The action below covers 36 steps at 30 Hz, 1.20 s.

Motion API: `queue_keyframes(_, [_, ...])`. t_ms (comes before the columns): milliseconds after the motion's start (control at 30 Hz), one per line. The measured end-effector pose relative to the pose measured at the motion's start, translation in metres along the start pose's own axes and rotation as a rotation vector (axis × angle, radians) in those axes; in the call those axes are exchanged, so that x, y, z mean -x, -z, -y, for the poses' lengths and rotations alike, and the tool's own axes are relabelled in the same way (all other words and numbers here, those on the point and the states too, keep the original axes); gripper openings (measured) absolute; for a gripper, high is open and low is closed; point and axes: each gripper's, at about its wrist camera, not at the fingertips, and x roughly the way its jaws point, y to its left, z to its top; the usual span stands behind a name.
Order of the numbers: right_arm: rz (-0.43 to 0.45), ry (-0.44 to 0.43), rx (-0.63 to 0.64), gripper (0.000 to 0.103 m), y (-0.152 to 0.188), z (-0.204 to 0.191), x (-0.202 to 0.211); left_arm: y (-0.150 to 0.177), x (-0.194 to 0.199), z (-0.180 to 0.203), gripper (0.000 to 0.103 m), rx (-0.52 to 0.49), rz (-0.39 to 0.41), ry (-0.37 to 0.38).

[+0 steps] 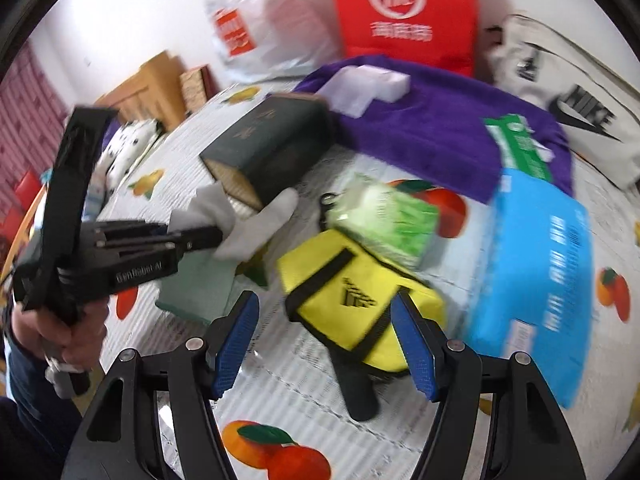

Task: Organize soft objects
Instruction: 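Grasp the white gloves with the left tool while the right tool grasps the yellow pouch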

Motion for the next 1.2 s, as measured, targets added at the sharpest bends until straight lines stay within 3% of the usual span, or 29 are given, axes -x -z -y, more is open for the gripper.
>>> queue_keyframes(133, [-0.036,0.049,0.009,0.068,0.0,0.0,-0.023,0.006,0.001,-0.011,0.015,0.024,-0.01,0.004])
queue_keyframes(233, [-0.005,0.117,0.062,0.068,-0.001,-0.008,-0.029,0.008,0.002,-0.013,0.015,0.026,-0.017,0.008])
queue_keyframes(433, [0.0,0.141,0.078,0.028,-0.005,-0.007,-0.021,0.007,0.007,-0.012,0.015,0.016,-0.01,0.015])
queue_keyframes(533, [0.035,0.104,0.035,0.02,-0.011,-0.001,0.002,0.007,0.006,-0.013,0.015,0.019,-0.015,0.018])
queue_keyframes(633, [0.062,0.015,-0.029,0.018,-0.017,0.008,0.022,0.007,0.007,-0.014,0.015,0.025,-0.013,0.035])
queue_keyframes(1200, [0.185,-0.005,-0.169,0.016,-0.019,0.036,0.081,-0.009,0.06,-0.004,0.015,-0.005,0.122,0.138])
